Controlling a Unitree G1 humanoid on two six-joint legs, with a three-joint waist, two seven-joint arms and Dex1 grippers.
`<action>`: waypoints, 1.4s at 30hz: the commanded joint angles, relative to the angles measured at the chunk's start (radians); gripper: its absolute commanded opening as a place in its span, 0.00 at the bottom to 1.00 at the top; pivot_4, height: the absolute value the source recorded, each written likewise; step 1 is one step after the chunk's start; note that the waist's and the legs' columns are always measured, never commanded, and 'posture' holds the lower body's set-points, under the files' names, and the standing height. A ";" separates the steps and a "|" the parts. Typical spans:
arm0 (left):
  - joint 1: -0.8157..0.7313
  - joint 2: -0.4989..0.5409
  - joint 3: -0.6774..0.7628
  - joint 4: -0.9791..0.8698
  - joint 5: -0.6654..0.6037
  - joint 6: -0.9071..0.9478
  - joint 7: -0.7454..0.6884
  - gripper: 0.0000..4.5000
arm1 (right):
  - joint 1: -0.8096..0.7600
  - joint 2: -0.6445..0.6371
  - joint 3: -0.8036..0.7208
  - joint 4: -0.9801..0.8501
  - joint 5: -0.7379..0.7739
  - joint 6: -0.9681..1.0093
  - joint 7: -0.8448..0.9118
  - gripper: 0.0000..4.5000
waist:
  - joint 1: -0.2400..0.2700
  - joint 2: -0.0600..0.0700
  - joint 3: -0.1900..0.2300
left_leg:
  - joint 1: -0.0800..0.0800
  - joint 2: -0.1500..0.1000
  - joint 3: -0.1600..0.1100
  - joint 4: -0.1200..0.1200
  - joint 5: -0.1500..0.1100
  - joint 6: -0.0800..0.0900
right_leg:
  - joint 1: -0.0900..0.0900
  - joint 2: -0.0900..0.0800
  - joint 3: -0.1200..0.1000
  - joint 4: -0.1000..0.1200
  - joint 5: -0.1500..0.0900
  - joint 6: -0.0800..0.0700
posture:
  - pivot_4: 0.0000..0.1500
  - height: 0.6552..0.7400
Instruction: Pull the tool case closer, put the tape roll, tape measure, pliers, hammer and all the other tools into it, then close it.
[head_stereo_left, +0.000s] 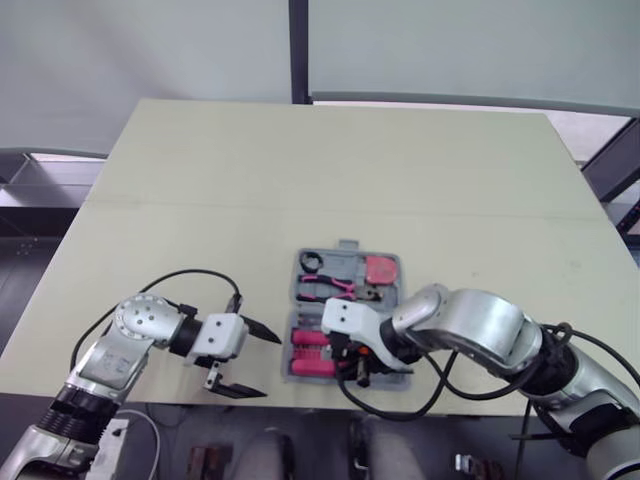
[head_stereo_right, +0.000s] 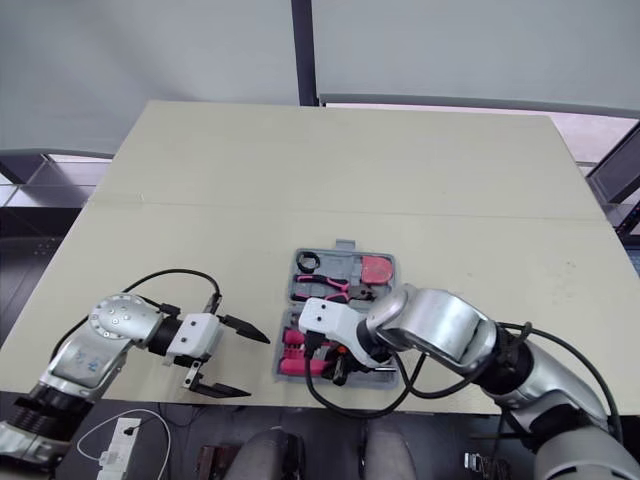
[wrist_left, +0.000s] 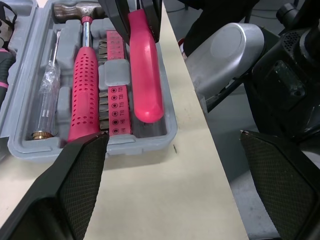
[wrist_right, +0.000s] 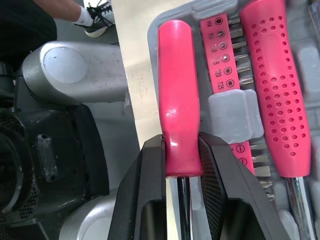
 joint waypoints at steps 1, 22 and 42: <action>0.000 0.016 0.014 -0.046 -0.002 0.003 0.007 1.00 | -0.018 -0.006 0.020 -0.009 -0.018 -0.026 0.007 0.09 | 0.000 0.000 0.000 | 0.000 0.000 0.000 0.000 0.000 0.000 | 0.000 0.000 0.000 0.000 0.000 0.000 | 1.00 1.00; -0.023 -0.005 0.002 -0.075 -0.006 0.040 0.037 1.00 | -0.078 0.033 0.030 0.042 -0.090 -0.069 0.015 0.62 | 0.000 0.000 0.000 | 0.000 0.000 -0.002 0.001 0.000 0.000 | 0.002 0.000 -0.002 0.000 0.000 0.000 | 1.00 1.00; -0.121 -0.058 -0.010 0.027 -0.003 0.031 0.033 1.00 | 0.526 0.023 -0.279 0.200 -0.221 -1.111 0.227 0.10 | 0.007 -0.003 -0.001 | 0.002 -0.001 -0.002 0.001 0.000 0.001 | 0.005 0.002 -0.005 -0.002 0.000 0.001 | 1.00 1.00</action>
